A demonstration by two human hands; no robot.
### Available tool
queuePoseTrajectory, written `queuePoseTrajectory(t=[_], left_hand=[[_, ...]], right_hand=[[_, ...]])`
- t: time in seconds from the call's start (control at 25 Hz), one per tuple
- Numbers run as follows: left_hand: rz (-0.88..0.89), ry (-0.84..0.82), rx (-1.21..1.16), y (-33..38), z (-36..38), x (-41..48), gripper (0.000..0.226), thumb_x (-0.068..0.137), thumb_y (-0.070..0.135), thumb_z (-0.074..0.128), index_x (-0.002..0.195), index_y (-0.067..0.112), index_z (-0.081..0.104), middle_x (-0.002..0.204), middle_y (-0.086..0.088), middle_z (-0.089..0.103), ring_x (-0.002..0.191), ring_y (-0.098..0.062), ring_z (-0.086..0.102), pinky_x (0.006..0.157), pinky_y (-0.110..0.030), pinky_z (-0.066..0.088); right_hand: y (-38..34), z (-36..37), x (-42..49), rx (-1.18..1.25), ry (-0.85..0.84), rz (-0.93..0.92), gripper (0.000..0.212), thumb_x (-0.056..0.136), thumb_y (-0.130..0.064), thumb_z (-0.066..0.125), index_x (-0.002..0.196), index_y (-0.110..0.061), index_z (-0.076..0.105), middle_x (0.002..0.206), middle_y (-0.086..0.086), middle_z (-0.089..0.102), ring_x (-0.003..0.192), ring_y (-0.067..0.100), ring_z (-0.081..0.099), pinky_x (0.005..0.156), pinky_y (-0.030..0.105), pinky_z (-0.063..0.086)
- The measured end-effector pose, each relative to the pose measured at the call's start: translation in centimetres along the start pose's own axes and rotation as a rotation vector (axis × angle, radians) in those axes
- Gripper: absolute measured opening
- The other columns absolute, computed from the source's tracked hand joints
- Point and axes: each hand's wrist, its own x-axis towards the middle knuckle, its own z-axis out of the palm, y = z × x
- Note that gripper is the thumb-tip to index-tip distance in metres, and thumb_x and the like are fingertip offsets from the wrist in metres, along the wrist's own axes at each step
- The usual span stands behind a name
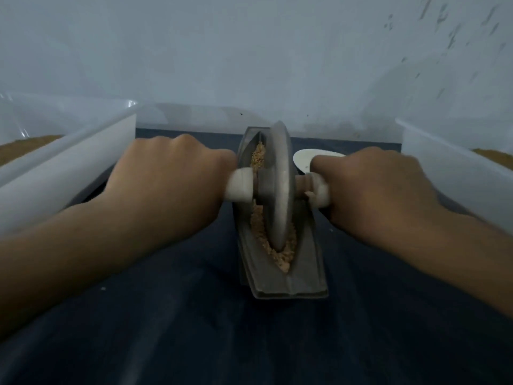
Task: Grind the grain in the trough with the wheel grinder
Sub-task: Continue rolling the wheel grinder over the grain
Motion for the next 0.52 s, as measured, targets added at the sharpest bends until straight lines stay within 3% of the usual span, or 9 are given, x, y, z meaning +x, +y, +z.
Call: queuePoseTrajectory(t=[0.04, 0.12, 0.2, 0.28, 0.32, 0.4, 0.44, 0.52], left_hand=[[-0.011, -0.026, -0.001, 0.0, 0.5, 0.4, 0.028, 0.065, 0.029, 0.059, 0.07, 0.032, 0.032, 0.054, 0.01, 0.012, 0.042, -0.01, 0.004, 0.048, -0.016, 0.011], [-0.104, -0.123, 0.07, 0.7, 2.0, 2.4, 0.012, 0.076, 0.026, 0.063, 0.075, 0.027, 0.051, 0.056, 0.003, 0.032, 0.04, -0.021, 0.031, 0.046, -0.024, 0.024], [-0.214, -0.246, 0.053, 0.6, 2.7, 6.1, 0.01, 0.088, 0.027, 0.061, 0.097, 0.023, 0.063, 0.079, -0.007, 0.057, 0.069, -0.033, 0.061, 0.058, -0.034, 0.039], [-0.222, -0.321, 0.015, 0.6, 3.1, 7.8, 0.015, 0.091, 0.025, 0.058, 0.105, 0.023, 0.064, 0.093, -0.008, 0.061, 0.084, -0.033, 0.063, 0.065, -0.036, 0.042], [-0.201, -0.312, 0.019, 0.7, 2.8, 7.2, 0.013, 0.09, 0.025, 0.058, 0.103, 0.024, 0.063, 0.091, -0.007, 0.061, 0.081, -0.032, 0.063, 0.063, -0.035, 0.041], [-0.144, -0.185, -0.003, 0.5, 2.0, 3.4, 0.008, 0.083, 0.027, 0.062, 0.086, 0.028, 0.054, 0.07, 0.0, 0.051, 0.056, -0.025, 0.052, 0.051, -0.029, 0.031], [-0.115, -0.107, -0.013, 0.5, 1.3, 1.2, 0.018, 0.076, 0.028, 0.063, 0.076, 0.03, 0.045, 0.059, 0.005, 0.039, 0.043, -0.018, 0.034, 0.046, -0.023, 0.022], [-0.086, 0.004, -0.037, 0.0, 0.8, -1.1, 0.027, 0.065, 0.032, 0.06, 0.07, 0.032, 0.033, 0.053, 0.011, 0.019, 0.043, -0.009, 0.006, 0.048, -0.016, 0.008]], right_hand=[[0.0, 0.5, 0.6, -0.006, -0.025, 0.021, 0.027, 0.065, -0.034, 0.059, 0.071, -0.03, 0.033, 0.053, -0.011, 0.014, 0.042, 0.01, 0.01, 0.052, 0.017, 0.005], [-0.8, 2.3, 2.9, -0.078, -0.116, 0.104, 0.016, 0.077, -0.03, 0.069, 0.079, -0.026, 0.054, 0.057, -0.007, 0.034, 0.046, 0.023, 0.038, 0.048, 0.021, 0.016], [-1.3, 3.4, 6.3, 0.039, -0.283, 0.22, 0.012, 0.089, -0.026, 0.066, 0.1, -0.021, 0.064, 0.081, 0.005, 0.059, 0.076, 0.033, 0.061, 0.056, 0.032, 0.033], [-1.2, 3.8, 7.6, 0.127, -0.403, 0.247, 0.014, 0.092, -0.023, 0.063, 0.106, -0.021, 0.063, 0.099, 0.011, 0.065, 0.091, 0.035, 0.063, 0.065, 0.036, 0.039], [-1.1, 3.2, 7.0, 0.108, -0.41, 0.215, 0.011, 0.092, -0.023, 0.063, 0.103, -0.023, 0.062, 0.096, 0.008, 0.064, 0.088, 0.034, 0.062, 0.064, 0.034, 0.039], [-0.6, 1.5, 4.1, 0.037, -0.235, 0.083, 0.014, 0.085, -0.024, 0.068, 0.089, -0.028, 0.055, 0.07, -0.002, 0.053, 0.063, 0.027, 0.054, 0.051, 0.027, 0.03], [-0.5, 0.5, 2.4, 0.015, -0.143, 0.013, 0.018, 0.077, -0.023, 0.069, 0.082, -0.028, 0.052, 0.059, -0.006, 0.043, 0.051, 0.024, 0.045, 0.047, 0.023, 0.022], [-0.2, -0.5, 0.7, 0.045, -0.034, -0.047, 0.023, 0.066, -0.025, 0.064, 0.075, -0.03, 0.043, 0.05, -0.011, 0.028, 0.039, 0.018, 0.03, 0.048, 0.017, 0.014]])
